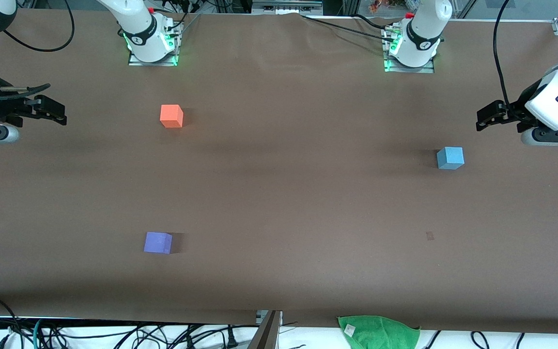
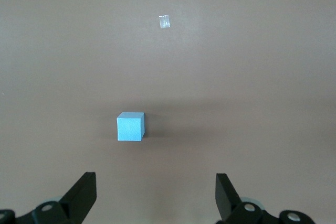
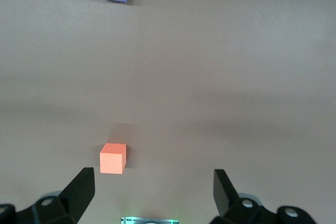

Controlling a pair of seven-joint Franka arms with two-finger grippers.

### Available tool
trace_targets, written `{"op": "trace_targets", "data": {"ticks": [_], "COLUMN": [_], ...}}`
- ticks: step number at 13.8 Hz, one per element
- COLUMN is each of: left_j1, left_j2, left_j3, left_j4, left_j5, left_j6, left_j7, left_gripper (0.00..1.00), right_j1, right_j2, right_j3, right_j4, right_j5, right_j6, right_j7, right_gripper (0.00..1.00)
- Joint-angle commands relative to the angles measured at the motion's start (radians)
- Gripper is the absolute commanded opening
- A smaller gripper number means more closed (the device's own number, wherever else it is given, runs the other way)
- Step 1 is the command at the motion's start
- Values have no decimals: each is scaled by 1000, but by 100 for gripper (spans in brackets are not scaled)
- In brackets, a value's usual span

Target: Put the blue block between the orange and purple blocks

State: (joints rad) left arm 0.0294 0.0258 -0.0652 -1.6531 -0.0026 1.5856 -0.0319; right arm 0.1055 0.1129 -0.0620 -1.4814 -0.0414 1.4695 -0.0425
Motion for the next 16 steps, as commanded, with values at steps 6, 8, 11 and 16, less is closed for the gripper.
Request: {"op": "trace_targets", "data": {"ticks": [6, 8, 11, 16], "left_j1": [26, 61, 109, 155], "left_j2": [48, 81, 143, 211], "left_j3": [10, 11, 11, 11], "left_j4": [29, 27, 27, -118], "left_j5": [7, 7, 65, 84], "left_j6": [-56, -70, -56, 176], "left_j7": [18, 20, 125, 158], "left_gripper": [100, 100, 100, 100], "right_j1": [-10, -10, -10, -12], "right_j2": [-7, -7, -7, -7], "right_j3": [5, 4, 5, 4], "right_j4": [-8, -8, -7, -8], "right_j5": [0, 0, 2, 2], "right_j6": [11, 11, 12, 12], "right_j7": [-16, -16, -16, -16], "right_gripper": [100, 100, 100, 100]}}
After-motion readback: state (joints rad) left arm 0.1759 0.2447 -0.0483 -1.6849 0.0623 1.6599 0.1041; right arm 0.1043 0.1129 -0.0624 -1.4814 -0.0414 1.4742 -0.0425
